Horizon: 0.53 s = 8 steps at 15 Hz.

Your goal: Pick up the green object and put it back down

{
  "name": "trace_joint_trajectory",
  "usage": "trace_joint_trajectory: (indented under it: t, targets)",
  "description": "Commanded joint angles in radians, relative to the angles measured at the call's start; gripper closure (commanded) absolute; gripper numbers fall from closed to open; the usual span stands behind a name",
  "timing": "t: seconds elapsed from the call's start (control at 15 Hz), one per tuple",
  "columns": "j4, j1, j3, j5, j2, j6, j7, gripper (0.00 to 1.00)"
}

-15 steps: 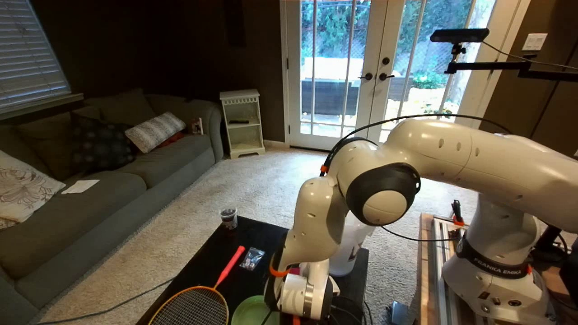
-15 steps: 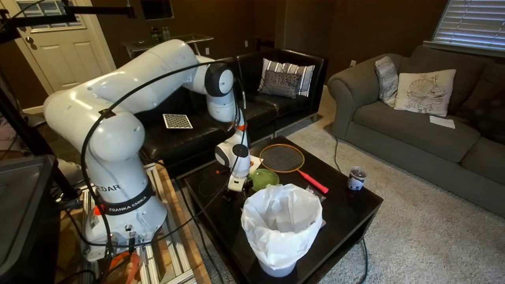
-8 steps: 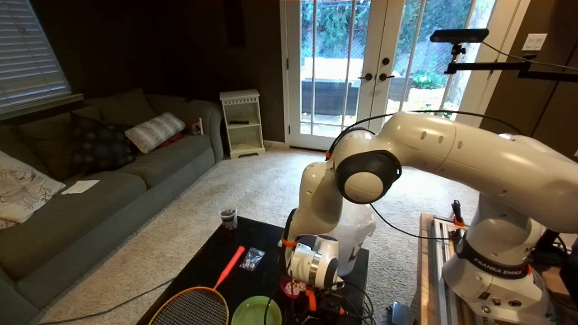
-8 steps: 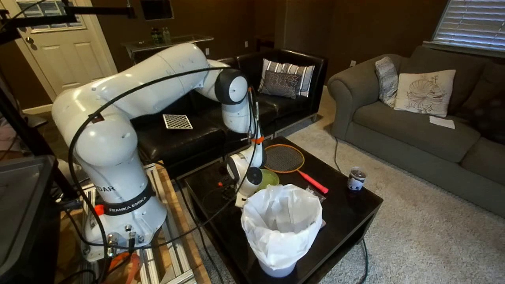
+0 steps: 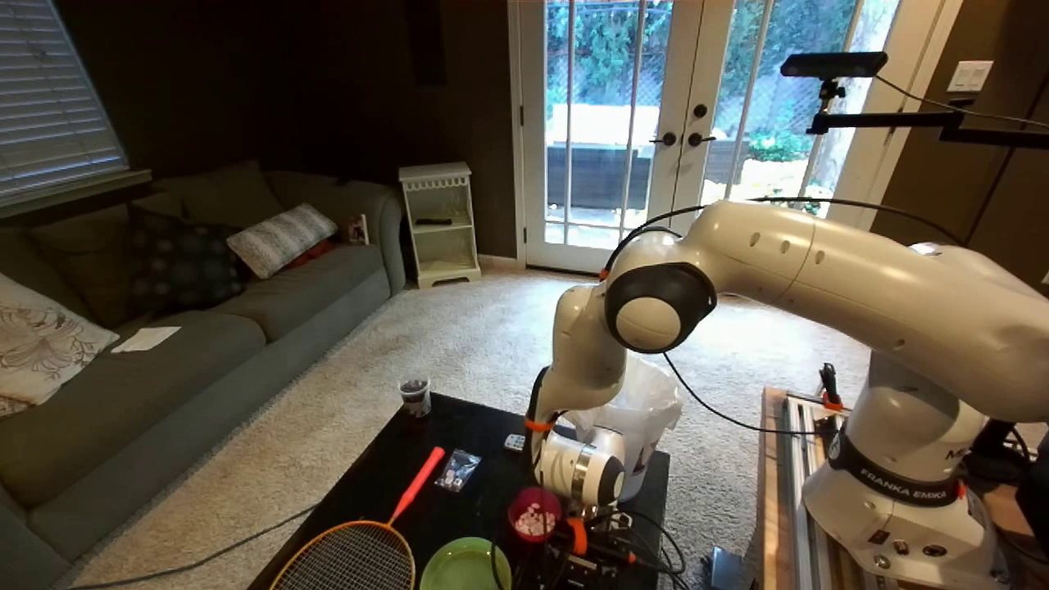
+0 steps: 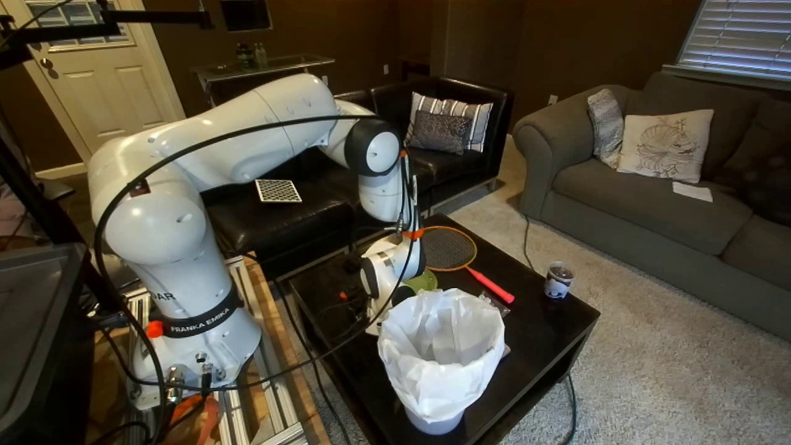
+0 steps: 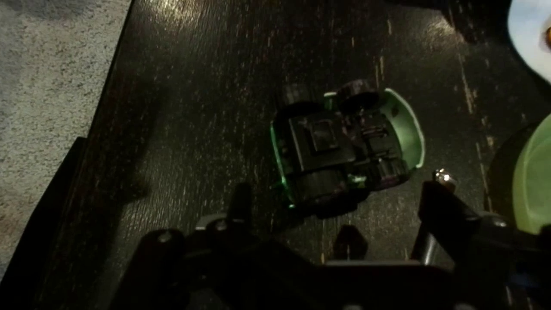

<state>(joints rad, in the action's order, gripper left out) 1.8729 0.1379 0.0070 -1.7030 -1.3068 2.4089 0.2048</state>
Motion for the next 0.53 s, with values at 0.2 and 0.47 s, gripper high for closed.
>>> trace_joint_trajectory:
  t: [0.2,0.47]
  targets:
    - [-0.059,-0.019,0.009,0.025,-0.054,-0.076,-0.046,0.0]
    - [-0.112,-0.013,0.007,0.035,-0.097,-0.078,-0.09,0.0]
